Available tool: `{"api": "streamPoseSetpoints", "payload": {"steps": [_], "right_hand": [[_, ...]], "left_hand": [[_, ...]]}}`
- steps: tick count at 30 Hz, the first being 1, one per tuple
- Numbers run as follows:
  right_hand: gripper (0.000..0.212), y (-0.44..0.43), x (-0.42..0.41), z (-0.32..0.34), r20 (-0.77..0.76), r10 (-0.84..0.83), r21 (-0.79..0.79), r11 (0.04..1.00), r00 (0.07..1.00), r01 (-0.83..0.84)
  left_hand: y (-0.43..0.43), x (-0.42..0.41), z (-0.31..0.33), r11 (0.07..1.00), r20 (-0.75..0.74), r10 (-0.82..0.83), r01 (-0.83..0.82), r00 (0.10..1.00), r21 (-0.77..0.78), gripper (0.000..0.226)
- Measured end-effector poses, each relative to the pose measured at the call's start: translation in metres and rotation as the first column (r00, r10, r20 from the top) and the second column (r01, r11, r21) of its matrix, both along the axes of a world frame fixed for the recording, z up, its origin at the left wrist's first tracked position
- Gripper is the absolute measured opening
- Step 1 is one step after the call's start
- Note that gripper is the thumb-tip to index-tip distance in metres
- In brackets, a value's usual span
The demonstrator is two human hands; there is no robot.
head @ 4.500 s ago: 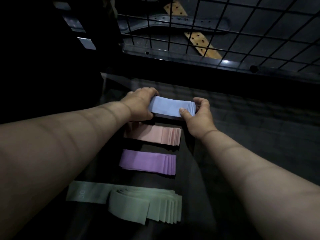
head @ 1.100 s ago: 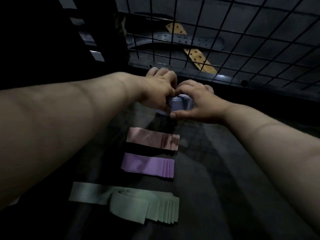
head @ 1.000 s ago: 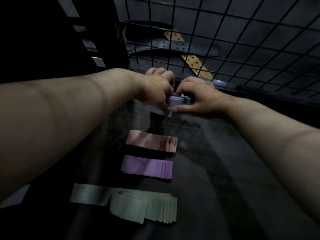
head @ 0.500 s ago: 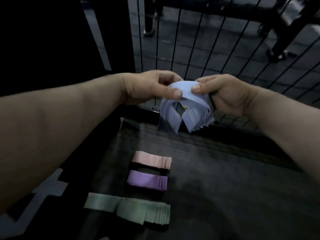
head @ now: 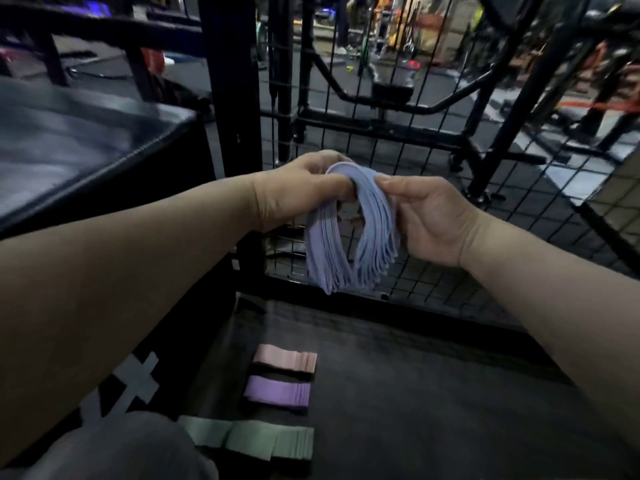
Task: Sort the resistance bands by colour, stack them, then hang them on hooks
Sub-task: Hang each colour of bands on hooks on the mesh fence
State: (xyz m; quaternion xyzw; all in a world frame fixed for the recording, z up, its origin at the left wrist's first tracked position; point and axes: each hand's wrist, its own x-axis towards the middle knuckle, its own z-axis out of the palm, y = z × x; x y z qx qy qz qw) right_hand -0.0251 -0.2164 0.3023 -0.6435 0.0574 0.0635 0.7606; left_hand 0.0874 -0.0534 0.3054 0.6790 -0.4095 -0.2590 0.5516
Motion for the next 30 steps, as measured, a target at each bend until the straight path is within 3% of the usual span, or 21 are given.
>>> {"api": "streamPoseSetpoints", "payload": {"steps": [3,6,8,10,16,21,24,26,30], "right_hand": [[0.038,0.008,-0.027,0.033,0.097,0.053,-0.183,0.983,0.994,-0.035],[0.030,0.021,-0.047,0.065,0.170,0.086,-0.490,0.872,0.982,0.009],[0.051,0.030,-0.057,0.083,0.147,0.059,-0.668,0.742,0.987,0.055],[0.074,0.041,-0.067,0.098,0.134,0.069,-0.743,0.667,0.989,0.054],[0.061,0.069,-0.085,0.125,0.131,0.067,-0.794,0.604,0.989,0.064],[0.048,0.089,-0.098,0.148,0.183,0.008,-0.786,0.602,0.983,0.141],[0.047,0.101,-0.103,0.162,0.228,-0.032,-0.754,0.627,0.973,0.197],[0.048,0.108,-0.102,0.170,0.256,-0.056,-0.733,0.640,0.965,0.231],[0.030,0.120,-0.099,0.184,0.296,-0.102,-0.714,0.636,0.950,0.291]], "left_hand": [[0.007,-0.021,0.035,0.996,0.121,-0.023,0.012,0.992,0.087,0.051],[0.014,-0.042,0.066,0.977,0.236,-0.058,0.007,0.970,0.213,0.051],[0.021,-0.052,0.085,0.970,0.257,-0.072,0.008,0.964,0.243,0.050],[0.030,-0.063,0.101,0.962,0.263,-0.099,0.025,0.960,0.272,0.053],[0.055,-0.085,0.131,0.969,0.224,-0.096,0.040,0.970,0.243,0.058],[0.071,-0.091,0.141,0.986,0.152,-0.089,0.066,0.984,0.150,0.066],[0.082,-0.094,0.147,0.994,0.087,-0.089,0.083,0.992,0.071,0.056],[0.087,-0.099,0.151,0.998,0.117,-0.062,0.061,0.991,0.013,0.047],[0.090,-0.110,0.155,0.988,0.274,0.086,-0.045,0.958,-0.151,0.029]]}}
